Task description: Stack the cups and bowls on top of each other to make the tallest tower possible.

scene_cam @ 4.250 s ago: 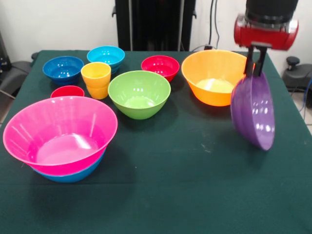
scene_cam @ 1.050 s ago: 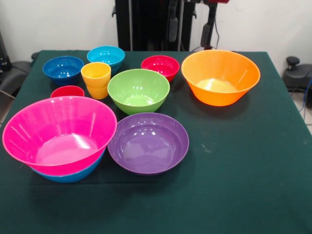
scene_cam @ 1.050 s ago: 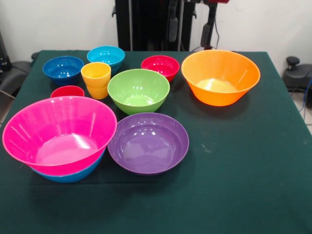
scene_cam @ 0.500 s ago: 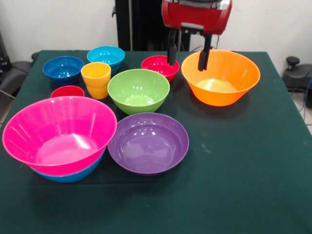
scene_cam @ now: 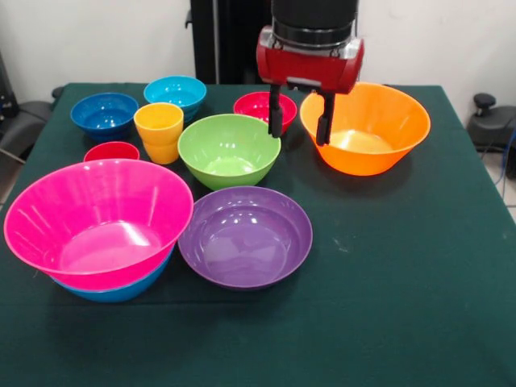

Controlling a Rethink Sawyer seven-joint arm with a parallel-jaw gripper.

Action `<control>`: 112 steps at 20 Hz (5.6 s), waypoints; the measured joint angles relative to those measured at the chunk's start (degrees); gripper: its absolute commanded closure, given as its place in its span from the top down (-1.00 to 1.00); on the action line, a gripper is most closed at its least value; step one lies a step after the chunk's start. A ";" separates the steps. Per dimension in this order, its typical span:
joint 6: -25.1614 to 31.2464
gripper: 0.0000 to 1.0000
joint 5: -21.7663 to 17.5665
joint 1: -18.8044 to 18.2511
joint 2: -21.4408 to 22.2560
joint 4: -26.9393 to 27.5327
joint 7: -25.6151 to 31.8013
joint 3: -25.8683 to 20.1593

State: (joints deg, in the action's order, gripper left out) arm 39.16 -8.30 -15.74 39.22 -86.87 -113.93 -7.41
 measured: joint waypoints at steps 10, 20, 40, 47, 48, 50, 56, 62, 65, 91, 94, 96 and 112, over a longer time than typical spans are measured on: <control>-0.01 1.00 -0.81 -0.19 -4.42 -0.11 0.00 -1.25; -0.02 1.00 -0.81 -0.14 -7.33 -0.39 0.00 -1.62; 0.23 1.00 -2.31 0.17 -10.96 11.09 0.00 -1.57; 1.94 1.00 -2.33 0.33 -17.96 20.13 0.00 -1.63; 1.98 1.00 -2.35 0.33 -18.89 21.00 0.00 -1.63; 1.94 1.00 -2.34 0.37 -19.90 21.83 0.00 -1.63; 1.95 1.00 -2.34 0.95 -21.83 22.20 0.00 -1.61; 1.95 1.00 -2.34 2.24 -22.11 22.20 0.00 -1.33; 1.94 1.00 -2.34 2.75 -22.11 22.17 0.00 -1.18; 1.94 -1.00 -2.35 4.10 -20.98 20.16 0.00 -0.34; 1.94 -1.00 -2.35 4.64 -19.64 18.92 0.00 0.07; 1.95 -1.00 -2.20 5.13 -17.64 17.38 0.00 0.18; 1.96 -1.00 2.04 5.30 -8.07 14.53 0.00 -0.02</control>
State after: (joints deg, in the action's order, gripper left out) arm 41.13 -6.26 -10.44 31.15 -72.34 -113.93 -7.42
